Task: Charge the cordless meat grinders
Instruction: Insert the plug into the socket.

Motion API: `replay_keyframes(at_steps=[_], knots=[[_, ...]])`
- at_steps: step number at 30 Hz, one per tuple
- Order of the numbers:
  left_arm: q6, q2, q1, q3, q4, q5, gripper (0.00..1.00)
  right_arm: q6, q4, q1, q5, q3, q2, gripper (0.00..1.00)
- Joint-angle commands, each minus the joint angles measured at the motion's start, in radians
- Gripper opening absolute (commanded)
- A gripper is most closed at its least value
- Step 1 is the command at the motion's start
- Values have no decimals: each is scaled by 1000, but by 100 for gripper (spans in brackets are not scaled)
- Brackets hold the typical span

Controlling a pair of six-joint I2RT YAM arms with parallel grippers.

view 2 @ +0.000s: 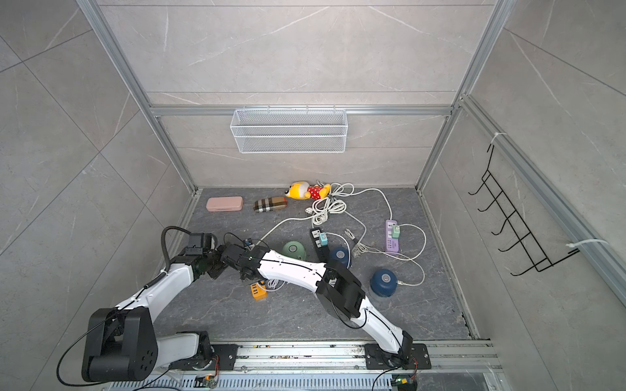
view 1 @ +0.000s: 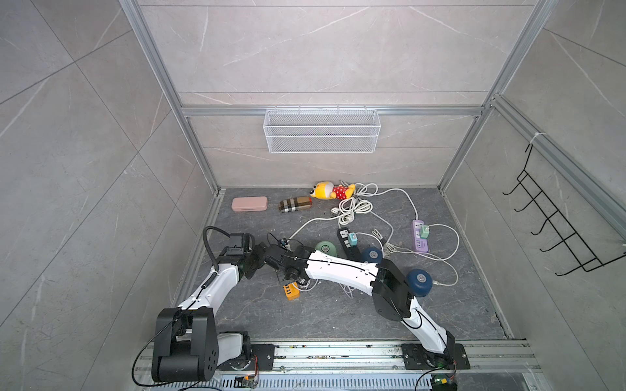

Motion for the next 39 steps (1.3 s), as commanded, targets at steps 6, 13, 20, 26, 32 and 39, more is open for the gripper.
replay_keyframes(at_steps=[6,13,20,26,32,39], knots=[[19,-29,5,-2,26,19,87,14,12,18,-59,-144,53,0],[24,-53,5,32,-17,13,92,-83,-54,11,-8,23,-31,46],[31,-90,5,80,-80,-17,99,-174,-163,-2,39,228,-83,64],[74,-124,5,142,-140,-55,100,-218,-169,-22,115,171,-204,89],[168,-190,6,198,-133,-148,99,-280,-53,-108,198,-72,-460,94],[374,-241,5,271,11,-218,100,-255,212,-321,357,-449,-819,94]])
